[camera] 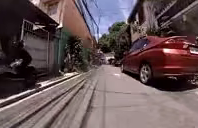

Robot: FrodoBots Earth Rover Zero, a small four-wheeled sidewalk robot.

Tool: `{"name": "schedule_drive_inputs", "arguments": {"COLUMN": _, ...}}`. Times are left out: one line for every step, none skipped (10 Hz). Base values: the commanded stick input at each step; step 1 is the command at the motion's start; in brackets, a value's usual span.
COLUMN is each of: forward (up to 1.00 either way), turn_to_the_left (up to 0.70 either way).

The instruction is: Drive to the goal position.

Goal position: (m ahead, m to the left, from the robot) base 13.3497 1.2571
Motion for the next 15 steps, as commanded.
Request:
{"name": "schedule_drive_inputs", "arguments": {"forward": 1.0, "turn_to_the_left": 0.0}}
{"name": "schedule_drive_inputs", "arguments": {"forward": 1.0, "turn_to_the_left": 0.0}}
{"name": "schedule_drive_inputs", "arguments": {"forward": 1.0, "turn_to_the_left": 0.0}}
{"name": "schedule_drive_inputs", "arguments": {"forward": 1.0, "turn_to_the_left": 0.0}}
{"name": "schedule_drive_inputs", "arguments": {"forward": 1.0, "turn_to_the_left": 0.0}}
{"name": "schedule_drive_inputs", "arguments": {"forward": 1.0, "turn_to_the_left": 0.0}}
{"name": "schedule_drive_inputs", "arguments": {"forward": 1.0, "turn_to_the_left": 0.0}}
{"name": "schedule_drive_inputs", "arguments": {"forward": 1.0, "turn_to_the_left": 0.0}}
{"name": "schedule_drive_inputs", "arguments": {"forward": 1.0, "turn_to_the_left": 0.0}}
{"name": "schedule_drive_inputs", "arguments": {"forward": 1.0, "turn_to_the_left": 0.0}}
{"name": "schedule_drive_inputs", "arguments": {"forward": 1.0, "turn_to_the_left": 0.0}}
{"name": "schedule_drive_inputs", "arguments": {"forward": 1.0, "turn_to_the_left": -0.08}}
{"name": "schedule_drive_inputs", "arguments": {"forward": 1.0, "turn_to_the_left": -0.38}}
{"name": "schedule_drive_inputs", "arguments": {"forward": 1.0, "turn_to_the_left": -0.26}}
{"name": "schedule_drive_inputs", "arguments": {"forward": 1.0, "turn_to_the_left": -0.14}}
